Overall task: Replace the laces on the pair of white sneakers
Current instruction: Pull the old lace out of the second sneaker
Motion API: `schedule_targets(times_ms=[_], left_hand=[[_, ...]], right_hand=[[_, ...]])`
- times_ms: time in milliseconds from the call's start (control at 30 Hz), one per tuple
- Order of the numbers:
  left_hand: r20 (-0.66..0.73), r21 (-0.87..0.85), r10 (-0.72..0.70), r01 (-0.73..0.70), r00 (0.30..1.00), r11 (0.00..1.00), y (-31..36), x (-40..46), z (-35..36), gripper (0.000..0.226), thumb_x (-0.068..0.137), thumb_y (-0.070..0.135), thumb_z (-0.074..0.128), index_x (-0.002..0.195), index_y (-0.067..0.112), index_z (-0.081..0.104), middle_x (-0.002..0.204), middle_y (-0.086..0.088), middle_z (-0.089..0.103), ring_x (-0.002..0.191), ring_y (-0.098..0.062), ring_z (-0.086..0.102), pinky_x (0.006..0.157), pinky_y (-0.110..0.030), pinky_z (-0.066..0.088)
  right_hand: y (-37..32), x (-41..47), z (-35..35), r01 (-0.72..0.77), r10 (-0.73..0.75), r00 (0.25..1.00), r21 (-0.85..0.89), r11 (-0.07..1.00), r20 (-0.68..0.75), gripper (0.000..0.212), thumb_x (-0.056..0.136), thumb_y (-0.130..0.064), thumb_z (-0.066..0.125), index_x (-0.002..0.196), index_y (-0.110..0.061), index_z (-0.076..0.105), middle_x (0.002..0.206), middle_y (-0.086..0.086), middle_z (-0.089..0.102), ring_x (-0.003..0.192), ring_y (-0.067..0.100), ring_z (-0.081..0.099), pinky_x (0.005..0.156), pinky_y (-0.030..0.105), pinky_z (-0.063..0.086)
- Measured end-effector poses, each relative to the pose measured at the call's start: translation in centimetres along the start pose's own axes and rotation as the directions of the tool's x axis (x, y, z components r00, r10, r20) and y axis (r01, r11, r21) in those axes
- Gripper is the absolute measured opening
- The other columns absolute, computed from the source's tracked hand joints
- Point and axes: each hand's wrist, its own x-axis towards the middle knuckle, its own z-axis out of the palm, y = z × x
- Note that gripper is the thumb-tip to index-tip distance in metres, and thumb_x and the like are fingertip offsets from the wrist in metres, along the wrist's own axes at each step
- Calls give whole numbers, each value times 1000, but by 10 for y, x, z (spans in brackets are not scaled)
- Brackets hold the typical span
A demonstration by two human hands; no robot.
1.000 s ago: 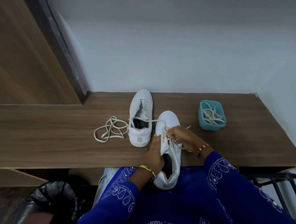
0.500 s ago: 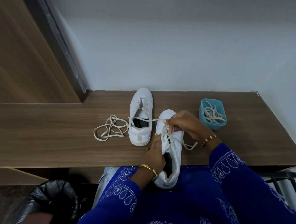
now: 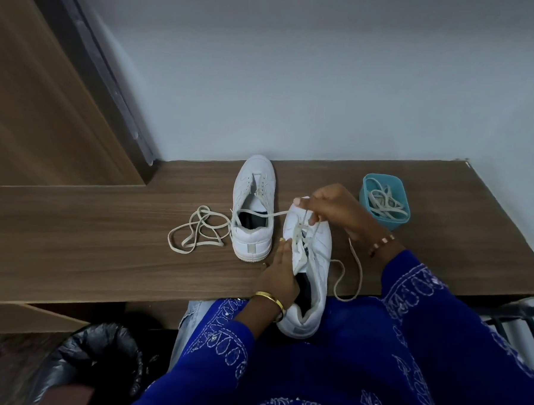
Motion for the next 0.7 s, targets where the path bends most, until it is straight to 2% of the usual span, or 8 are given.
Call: schedule_targets(times_ms=[67, 167, 267, 333, 467, 567, 633, 700], left_hand=[[8, 12, -5, 5, 1000, 1000, 1, 0, 0, 81, 84, 5, 45, 149, 17, -2, 157, 3, -4, 121, -35, 47, 101, -49, 36], [1, 16, 0, 0, 1000, 1000, 1, 1, 1, 81, 83, 6, 45, 149, 18, -1, 157, 4, -4, 122, -34, 46, 100, -49, 36], [-7, 24, 5, -5, 1000, 1000, -1, 2, 3, 81, 84, 8, 46, 149, 20, -1, 157, 3, -2, 120, -34, 48, 97, -47, 39], [-13, 12, 6, -6, 1000, 1000, -4, 4, 3, 79, 85, 9, 46, 149, 22, 0, 157, 0, 1, 120, -34, 48, 93, -43, 42], [-17, -2, 22, -22, 1000, 1000, -7, 5, 5, 77, 85, 9, 45, 149, 22, 4, 157, -1, 3, 118, -34, 50, 89, -40, 45], [-27, 24, 13, -12, 1000, 1000, -7, 5, 5, 77, 86, 9, 46, 149, 22, 3, 157, -1, 2, 114, -35, 52, 85, -37, 44], [-32, 31, 16, -15, 999, 999, -7, 6, 5, 77, 86, 10, 46, 149, 21, 3, 157, -2, 3, 112, -36, 54, 85, -38, 44], [-35, 41, 17, -15, 999, 999, -7, 6, 6, 78, 86, 10, 46, 149, 20, 2, 157, -3, 3, 112, -36, 53, 85, -38, 45]], right_hand=[[0, -3, -14, -45, 43, 998, 63, 997, 36, 31, 84, -23, 66, 61, -3, 58, 48, 3, 51, 38, 5, 47, 53, 26, 46], [-8, 1, -27, 117, -128, 991, -252, 961, -28, 39, 84, -18, 66, 53, 2, 54, 36, -8, 45, 31, 3, 37, 41, 13, 31], [-11, 6, -17, 188, -302, 947, -577, 795, -106, 54, 84, -25, 65, 44, -17, 29, 41, -6, 28, 41, 11, 27, 49, 23, 28], [-8, 8, -11, 218, -337, 932, -538, 814, -132, 42, 83, -26, 65, 50, -17, 41, 50, -2, 42, 50, 12, 39, 55, 25, 35], [-1, 8, -16, 186, -273, 932, -330, 925, -240, 15, 83, -21, 66, 79, -7, 63, 81, 1, 60, 78, 12, 55, 73, 27, 43], [21, -4, -14, 56, -217, 898, -390, 919, -383, 34, 84, -23, 65, 58, -5, 52, 57, 4, 49, 54, 15, 43, 56, 26, 35], [38, -16, -4, -73, -54, 958, -424, 903, -280, 40, 83, -27, 66, 51, -12, 46, 50, -1, 42, 47, 11, 36, 50, 24, 31], [55, -24, 12, -135, 67, 985, -466, 874, -159, 28, 81, -33, 66, 63, -12, 62, 59, -2, 54, 55, 10, 48, 56, 22, 36]])
